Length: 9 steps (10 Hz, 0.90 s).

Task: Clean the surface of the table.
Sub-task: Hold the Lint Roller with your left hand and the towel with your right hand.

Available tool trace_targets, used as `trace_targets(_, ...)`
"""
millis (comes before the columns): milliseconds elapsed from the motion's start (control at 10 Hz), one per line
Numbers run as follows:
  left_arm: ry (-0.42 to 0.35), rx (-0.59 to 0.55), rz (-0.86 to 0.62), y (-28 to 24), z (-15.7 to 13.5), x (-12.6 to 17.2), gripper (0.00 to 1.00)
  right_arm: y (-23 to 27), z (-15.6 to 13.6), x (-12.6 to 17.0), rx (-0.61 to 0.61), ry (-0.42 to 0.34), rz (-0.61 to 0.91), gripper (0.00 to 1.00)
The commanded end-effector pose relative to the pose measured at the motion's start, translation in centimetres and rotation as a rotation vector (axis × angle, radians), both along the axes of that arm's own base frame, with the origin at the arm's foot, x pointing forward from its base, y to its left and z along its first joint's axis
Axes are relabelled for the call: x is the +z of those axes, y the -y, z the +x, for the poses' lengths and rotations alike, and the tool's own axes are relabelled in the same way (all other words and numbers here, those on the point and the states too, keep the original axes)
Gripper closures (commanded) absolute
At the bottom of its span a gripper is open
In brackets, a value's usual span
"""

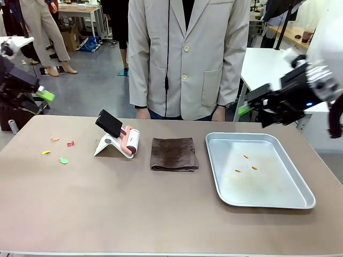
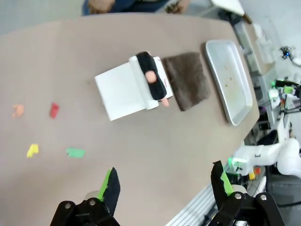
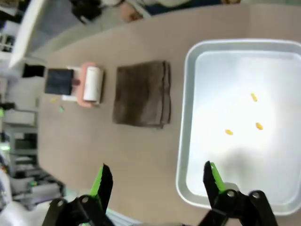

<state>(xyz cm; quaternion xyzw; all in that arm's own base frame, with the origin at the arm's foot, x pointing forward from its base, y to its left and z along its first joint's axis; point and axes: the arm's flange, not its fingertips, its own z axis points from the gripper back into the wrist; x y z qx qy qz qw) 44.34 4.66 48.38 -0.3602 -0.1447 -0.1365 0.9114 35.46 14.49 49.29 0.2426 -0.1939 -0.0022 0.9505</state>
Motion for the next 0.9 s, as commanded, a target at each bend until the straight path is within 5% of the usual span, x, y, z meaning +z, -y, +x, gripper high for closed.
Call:
trace_targets(0,-0.031,-0.057,0.060,2.8,3.5,-0.5,0.00,-4.4,3.3,-0.6,0.043,-0.101,-0.088,0.00)
trace_targets(400,-0.086,-0.091,0.156,8.5,9.0,-2.8,0.00,-13.9,4.2,-4.6,0.007,-0.269,-0.156,0.00)
trace_targets(800,-0.150,-0.032,0.143,11.2,10.9,-5.9,0.00,-14.9,4.3,-6.5,0.031,-0.283,-0.120,0.00)
